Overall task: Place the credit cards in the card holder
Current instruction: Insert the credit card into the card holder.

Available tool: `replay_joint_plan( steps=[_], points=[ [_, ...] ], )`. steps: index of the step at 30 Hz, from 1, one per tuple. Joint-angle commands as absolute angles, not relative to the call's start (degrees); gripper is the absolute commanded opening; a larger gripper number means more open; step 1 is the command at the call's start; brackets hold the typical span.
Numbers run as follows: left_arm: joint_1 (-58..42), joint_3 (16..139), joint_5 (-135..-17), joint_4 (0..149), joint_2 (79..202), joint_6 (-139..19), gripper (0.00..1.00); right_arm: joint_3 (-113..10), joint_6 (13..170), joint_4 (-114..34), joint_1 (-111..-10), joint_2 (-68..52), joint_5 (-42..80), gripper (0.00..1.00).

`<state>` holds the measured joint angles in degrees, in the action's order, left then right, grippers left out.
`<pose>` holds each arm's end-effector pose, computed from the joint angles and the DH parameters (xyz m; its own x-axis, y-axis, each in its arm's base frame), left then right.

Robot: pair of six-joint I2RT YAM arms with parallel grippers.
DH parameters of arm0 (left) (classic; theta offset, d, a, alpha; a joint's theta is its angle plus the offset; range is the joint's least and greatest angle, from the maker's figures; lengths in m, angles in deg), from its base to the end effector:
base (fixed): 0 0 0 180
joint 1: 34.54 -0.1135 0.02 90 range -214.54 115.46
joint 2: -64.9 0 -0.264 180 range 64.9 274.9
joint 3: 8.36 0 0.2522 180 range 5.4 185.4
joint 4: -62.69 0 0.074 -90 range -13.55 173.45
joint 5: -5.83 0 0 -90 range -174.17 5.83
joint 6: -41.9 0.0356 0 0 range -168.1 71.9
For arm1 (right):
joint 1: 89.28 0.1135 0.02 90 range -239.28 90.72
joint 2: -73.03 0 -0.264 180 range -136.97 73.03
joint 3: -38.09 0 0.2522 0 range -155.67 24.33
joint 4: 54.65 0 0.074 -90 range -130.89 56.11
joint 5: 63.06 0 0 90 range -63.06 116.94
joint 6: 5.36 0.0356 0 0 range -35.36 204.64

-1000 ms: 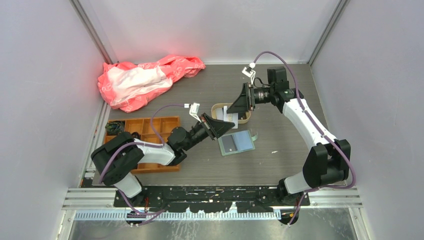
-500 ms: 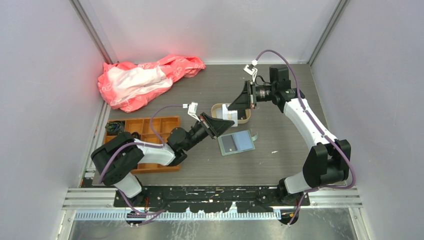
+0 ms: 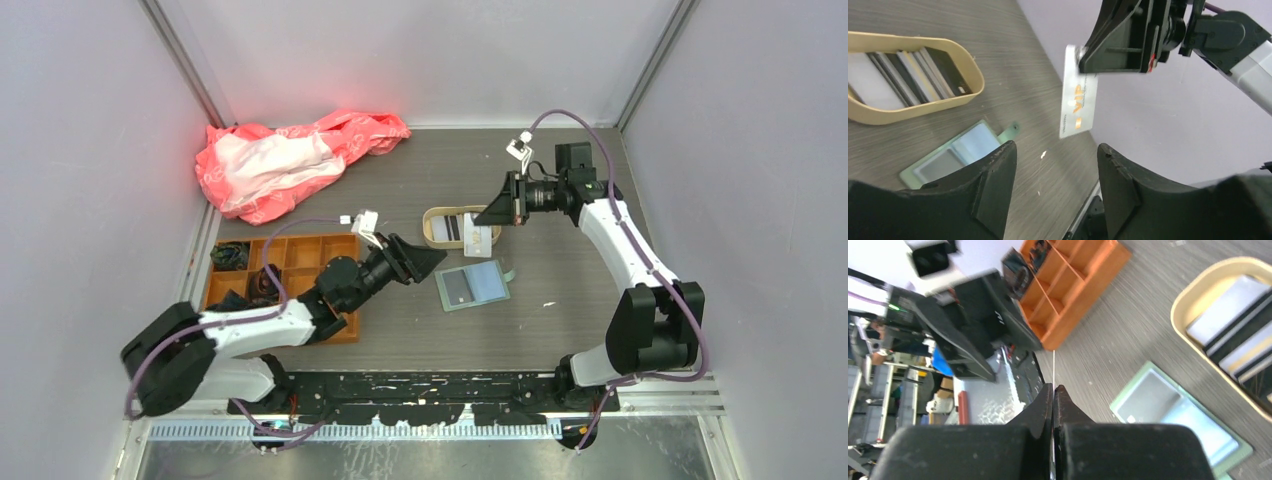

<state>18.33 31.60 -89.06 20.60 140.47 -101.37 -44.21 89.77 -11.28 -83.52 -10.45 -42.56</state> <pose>0.1642 -0.2119 0.2347 -0.5549 -0.5900 -0.5865 0.4991 0.3280 -0.8021 0.2989 0.0637 0.3099 -0.7577 -0.0450 -0.6510 -0.6341 0.2866 0.7182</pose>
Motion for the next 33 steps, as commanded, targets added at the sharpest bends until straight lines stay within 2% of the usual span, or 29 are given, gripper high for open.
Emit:
replay_joint_plan(
  steps=[1, 9, 15, 24, 33],
  points=[
    [17.98, 37.94, -92.84, 53.19, 129.61, -92.07, 0.62, -40.61, 75.57, -1.85, -83.35, -7.57, -36.20, 0.01],
    [16.85, 31.61, -92.50, 54.13, 125.75, -102.82, 0.61, -28.74, 78.85, -8.12, -83.32, -6.92, -28.72, 0.01],
    [16.76, 33.28, -87.84, 54.77, 132.44, -108.99, 0.55, -22.90, 87.35, -18.01, -83.25, -8.16, -27.19, 0.01],
    [16.79, 36.19, -84.59, 55.72, 143.87, -114.45, 0.45, -20.46, 97.13, -25.04, -83.26, -11.04, -19.46, 0.01],
    [16.64, 43.61, -80.96, 60.69, 155.16, -116.02, 0.46, -18.41, 104.99, -28.93, -82.23, -11.22, -9.64, 0.01]
  ],
)
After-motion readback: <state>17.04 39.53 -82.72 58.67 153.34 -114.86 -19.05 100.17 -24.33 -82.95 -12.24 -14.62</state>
